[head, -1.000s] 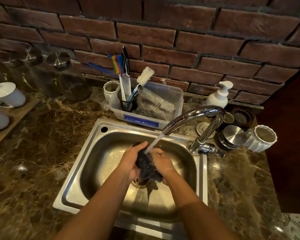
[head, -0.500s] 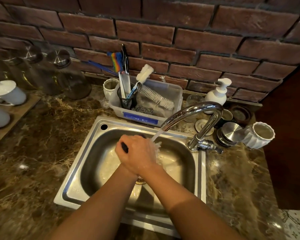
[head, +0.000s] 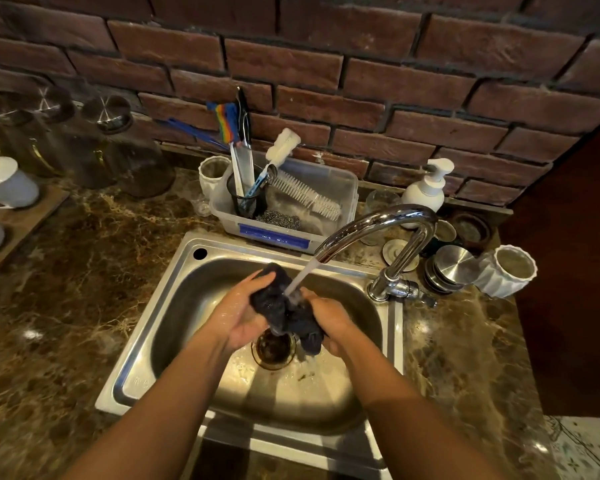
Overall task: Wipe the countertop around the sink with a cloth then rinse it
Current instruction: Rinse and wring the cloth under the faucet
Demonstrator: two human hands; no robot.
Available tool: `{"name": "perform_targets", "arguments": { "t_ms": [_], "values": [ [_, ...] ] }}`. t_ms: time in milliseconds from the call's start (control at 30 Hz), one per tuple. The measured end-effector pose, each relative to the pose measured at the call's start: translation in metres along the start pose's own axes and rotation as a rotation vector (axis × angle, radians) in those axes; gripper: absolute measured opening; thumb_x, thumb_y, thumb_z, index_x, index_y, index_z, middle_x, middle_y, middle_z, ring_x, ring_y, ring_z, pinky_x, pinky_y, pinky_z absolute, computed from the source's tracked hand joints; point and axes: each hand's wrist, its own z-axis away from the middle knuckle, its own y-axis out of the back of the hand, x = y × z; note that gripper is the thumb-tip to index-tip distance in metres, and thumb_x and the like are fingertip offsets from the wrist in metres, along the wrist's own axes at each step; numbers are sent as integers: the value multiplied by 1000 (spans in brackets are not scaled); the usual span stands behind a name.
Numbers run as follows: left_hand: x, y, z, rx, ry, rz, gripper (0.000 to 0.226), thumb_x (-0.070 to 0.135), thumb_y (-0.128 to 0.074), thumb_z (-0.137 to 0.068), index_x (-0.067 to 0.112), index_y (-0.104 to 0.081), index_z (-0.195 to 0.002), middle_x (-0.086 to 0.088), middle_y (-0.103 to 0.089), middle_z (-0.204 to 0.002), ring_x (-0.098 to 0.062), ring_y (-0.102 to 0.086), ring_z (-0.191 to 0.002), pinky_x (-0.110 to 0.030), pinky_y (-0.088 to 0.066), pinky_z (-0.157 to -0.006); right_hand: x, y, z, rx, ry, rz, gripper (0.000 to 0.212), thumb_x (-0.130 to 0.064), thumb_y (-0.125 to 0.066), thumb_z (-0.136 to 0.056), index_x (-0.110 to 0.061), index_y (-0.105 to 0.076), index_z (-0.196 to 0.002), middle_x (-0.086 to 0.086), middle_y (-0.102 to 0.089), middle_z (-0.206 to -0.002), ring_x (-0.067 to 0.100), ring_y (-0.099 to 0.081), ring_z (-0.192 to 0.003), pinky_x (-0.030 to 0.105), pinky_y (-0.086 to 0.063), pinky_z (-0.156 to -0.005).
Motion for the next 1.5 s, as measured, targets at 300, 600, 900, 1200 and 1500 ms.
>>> {"name": "perform_targets", "arguments": {
  "t_ms": [300, 600, 900, 1200, 1500],
  "values": [
    [-11, -3, -11, 68, -32, -168, 32, 7, -49, -102, 19, -64, -127, -16, -72, -120, -34, -69, -111, -50, -56, -92, -17, 21, 23, -225, 85, -494, 19, -9, -67, -92, -10, -68, -111, 20, -73, -109, 32, -70, -95, 40, -60, -73],
    [-40, -15, -14, -7, 221, 196, 54, 58, -50, -93, 12, -74, -108, -20, -71, -106, -37, -63, -102, -51, -48, -98, -19, -1, 48, -93, 378, 281, 16, -18, -62, -98, -24, -73, -107, 6, -71, -118, 21, -69, -105, 42, -58, -94],
    [-45, -24, -21, -134, 323, 175, 36, 48, -56, -95, 13, -63, -93, 1, -57, -66, -8, -54, -41, -19, -42, -33, -4, 117, 43, 893, 315, 106, 15, -19, -61, -94, -8, -58, -103, 17, -57, -119, 37, -55, -115, 35, -42, -94],
    [-35, -23, -29, 26, 206, 172, 49, 59, -63, -85, 16, -71, -108, -12, -62, -97, -25, -59, -84, -37, -45, -84, -24, 130, 31, 745, 120, 243, 41, -30, -47, -103, 3, -60, -125, 23, -61, -129, 38, -57, -118, 37, -45, -90],
    [-32, -27, -18, -7, 138, 41, 32, 26, -73, -83, 3, -65, -105, -17, -64, -95, -26, -67, -82, -42, -56, -84, -20, 117, 36, 666, 139, 331, 65, -35, -48, -104, 0, -28, -154, 21, -38, -156, 38, -37, -143, 42, -35, -113]
  ]
}}
